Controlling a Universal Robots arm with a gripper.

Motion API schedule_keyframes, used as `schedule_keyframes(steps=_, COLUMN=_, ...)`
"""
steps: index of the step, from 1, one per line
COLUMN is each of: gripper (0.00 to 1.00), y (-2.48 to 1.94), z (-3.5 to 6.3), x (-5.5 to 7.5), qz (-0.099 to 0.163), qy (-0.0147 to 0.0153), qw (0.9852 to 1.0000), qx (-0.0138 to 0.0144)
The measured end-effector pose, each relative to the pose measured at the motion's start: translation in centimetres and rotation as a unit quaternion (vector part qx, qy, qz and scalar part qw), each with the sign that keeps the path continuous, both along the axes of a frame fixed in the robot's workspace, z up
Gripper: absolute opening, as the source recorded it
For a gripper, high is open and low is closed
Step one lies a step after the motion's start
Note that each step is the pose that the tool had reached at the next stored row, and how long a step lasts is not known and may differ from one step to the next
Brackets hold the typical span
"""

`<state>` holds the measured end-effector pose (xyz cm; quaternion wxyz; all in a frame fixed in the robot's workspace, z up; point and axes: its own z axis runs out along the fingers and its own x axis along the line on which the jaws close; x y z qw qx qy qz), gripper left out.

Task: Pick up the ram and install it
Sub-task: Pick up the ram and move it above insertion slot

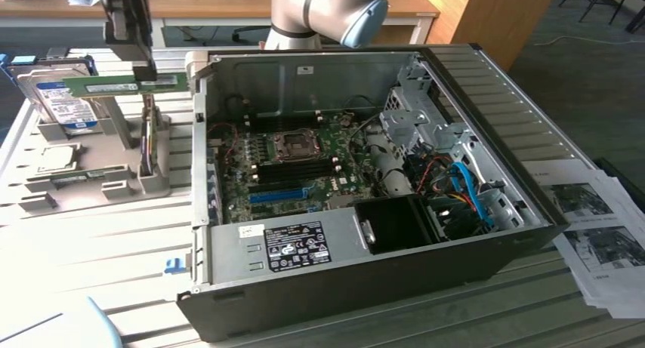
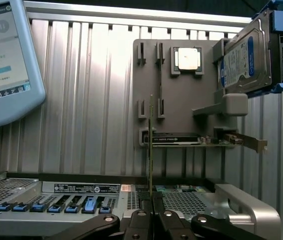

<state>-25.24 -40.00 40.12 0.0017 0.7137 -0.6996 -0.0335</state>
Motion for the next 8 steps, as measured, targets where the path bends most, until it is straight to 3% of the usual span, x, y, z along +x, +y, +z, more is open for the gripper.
schedule_keyframes(steps=8, gripper=0.11, y=0.00, z=0.00, x=1.9, qz=0.000, qy=0.0011, qw=1.0000, qx=0.0004)
